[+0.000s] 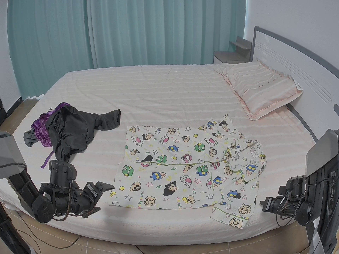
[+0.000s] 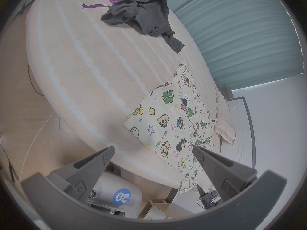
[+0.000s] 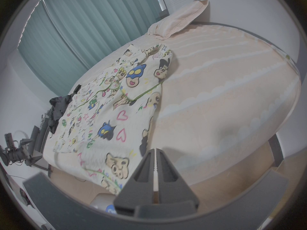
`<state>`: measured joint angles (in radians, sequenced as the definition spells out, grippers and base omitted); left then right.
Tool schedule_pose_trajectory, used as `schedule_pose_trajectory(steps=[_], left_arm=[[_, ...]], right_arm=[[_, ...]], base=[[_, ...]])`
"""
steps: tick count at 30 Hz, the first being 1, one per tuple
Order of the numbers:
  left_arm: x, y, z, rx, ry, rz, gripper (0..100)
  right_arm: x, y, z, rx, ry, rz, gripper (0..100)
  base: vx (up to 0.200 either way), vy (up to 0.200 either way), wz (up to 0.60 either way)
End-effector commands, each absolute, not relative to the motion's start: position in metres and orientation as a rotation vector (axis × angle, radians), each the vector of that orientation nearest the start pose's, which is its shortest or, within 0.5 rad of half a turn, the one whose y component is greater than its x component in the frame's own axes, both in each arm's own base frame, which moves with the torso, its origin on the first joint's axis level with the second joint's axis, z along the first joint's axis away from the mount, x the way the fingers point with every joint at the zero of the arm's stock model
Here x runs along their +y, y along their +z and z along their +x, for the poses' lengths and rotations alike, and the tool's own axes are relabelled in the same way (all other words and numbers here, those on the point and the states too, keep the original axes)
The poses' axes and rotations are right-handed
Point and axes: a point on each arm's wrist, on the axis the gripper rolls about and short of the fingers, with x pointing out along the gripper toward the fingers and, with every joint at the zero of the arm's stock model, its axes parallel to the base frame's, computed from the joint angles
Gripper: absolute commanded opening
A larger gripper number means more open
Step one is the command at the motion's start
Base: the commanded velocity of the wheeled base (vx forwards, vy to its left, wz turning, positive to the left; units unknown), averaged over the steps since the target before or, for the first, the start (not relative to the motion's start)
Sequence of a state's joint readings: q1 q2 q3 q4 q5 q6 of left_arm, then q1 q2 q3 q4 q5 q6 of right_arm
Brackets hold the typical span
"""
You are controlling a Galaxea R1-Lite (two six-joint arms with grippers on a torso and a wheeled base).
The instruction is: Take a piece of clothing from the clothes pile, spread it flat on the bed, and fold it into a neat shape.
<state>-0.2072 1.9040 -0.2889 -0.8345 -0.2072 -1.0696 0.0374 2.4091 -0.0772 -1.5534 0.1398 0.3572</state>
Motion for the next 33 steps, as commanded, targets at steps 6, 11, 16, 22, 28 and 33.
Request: schedule_pose_trajectory(steps=[6,11,16,22,28,33], left_arm=[[-0.059,0.032,0.229,0.94,0.049,-0.988,100],[-0.061,0.032,0.228,0.944,0.043,-0.985,100],[-0.061,0.032,0.228,0.944,0.044,-0.988,100],[-0.061,0.032,0.228,0.946,0.047,-0.992,100],[-0.061,0.032,0.228,0.944,0.046,-0.992,100],[-0.061,0.033,0.229,0.94,0.047,-0.994,100]], right_arm=[[0.014,-0.042,0.212,0.85,0.107,0.412,100],[0.022,-0.043,0.211,0.865,0.137,0.401,100],[0.041,-0.055,0.206,0.937,0.203,0.364,100],[0.051,-0.066,0.202,0.986,0.198,0.347,100],[0.059,-0.064,0.223,0.899,0.185,0.416,100],[0.076,-0.062,0.234,0.853,0.215,0.471,100]], base=[[0.0,0.0,0.0],[-0.04,0.0,0.0],[-0.2,0.0,0.0],[0.0,0.0,0.0],[0.0,0.0,0.0],[0.0,0.0,0.0]])
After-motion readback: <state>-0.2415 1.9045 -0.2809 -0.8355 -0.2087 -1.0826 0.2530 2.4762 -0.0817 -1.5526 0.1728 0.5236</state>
